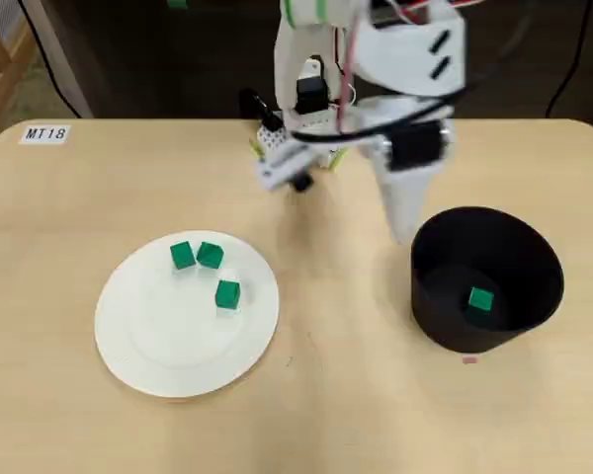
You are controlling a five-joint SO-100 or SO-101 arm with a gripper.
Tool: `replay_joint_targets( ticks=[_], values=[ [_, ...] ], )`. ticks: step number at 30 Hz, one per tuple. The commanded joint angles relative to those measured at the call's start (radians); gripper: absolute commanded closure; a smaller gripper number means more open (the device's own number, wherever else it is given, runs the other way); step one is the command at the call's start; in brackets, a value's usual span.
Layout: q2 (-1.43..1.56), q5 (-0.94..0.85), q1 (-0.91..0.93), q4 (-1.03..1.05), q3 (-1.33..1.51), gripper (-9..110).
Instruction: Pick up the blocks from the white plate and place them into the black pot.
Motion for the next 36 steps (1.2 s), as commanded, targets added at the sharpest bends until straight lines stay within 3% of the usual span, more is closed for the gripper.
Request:
replay_joint_targets(
  ticks=[1, 10, 22, 36],
  values=[
    [0.072, -0.026, 0.173, 0.002, 0.169, 104],
    [0.457, -0.112, 0.482, -0.295, 0.857, 104],
    [0.497, -0.175, 0.569, -0.295, 0.971, 104],
    [0.27, -0.261, 0.589, -0.339, 0.936, 78]
  ],
)
